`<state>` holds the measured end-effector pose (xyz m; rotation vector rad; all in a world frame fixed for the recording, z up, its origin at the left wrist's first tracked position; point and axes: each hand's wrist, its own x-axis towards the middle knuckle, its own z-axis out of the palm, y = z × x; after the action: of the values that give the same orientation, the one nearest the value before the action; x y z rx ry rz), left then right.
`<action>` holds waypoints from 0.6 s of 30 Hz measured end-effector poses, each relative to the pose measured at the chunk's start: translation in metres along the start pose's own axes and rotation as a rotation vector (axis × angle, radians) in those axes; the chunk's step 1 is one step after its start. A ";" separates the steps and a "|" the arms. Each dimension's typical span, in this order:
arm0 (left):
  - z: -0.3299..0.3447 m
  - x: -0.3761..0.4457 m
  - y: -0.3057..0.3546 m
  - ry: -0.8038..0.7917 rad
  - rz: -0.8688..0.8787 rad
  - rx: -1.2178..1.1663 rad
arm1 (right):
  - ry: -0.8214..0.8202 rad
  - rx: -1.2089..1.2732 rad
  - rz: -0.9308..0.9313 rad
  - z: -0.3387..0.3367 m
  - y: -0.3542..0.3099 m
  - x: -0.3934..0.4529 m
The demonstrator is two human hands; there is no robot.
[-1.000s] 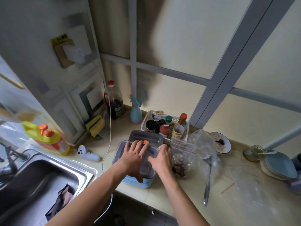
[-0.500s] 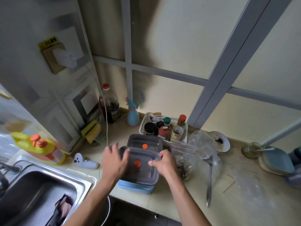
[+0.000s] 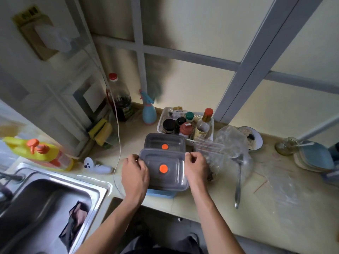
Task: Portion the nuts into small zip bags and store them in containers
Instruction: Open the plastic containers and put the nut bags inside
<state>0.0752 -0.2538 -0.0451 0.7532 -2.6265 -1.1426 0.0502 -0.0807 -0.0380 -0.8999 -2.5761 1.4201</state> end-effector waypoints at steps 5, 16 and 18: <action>0.020 -0.048 0.039 -0.060 0.034 -0.012 | 0.108 0.083 0.034 -0.040 0.036 0.015; 0.114 -0.168 0.056 -0.434 0.083 0.274 | 0.137 -0.003 0.324 -0.120 0.174 0.035; 0.125 -0.170 0.040 -0.487 0.010 0.290 | 0.078 -0.012 0.339 -0.115 0.188 0.030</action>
<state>0.1613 -0.0636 -0.0965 0.5602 -3.2482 -1.0629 0.1490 0.0979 -0.1277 -1.4190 -2.4628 1.4065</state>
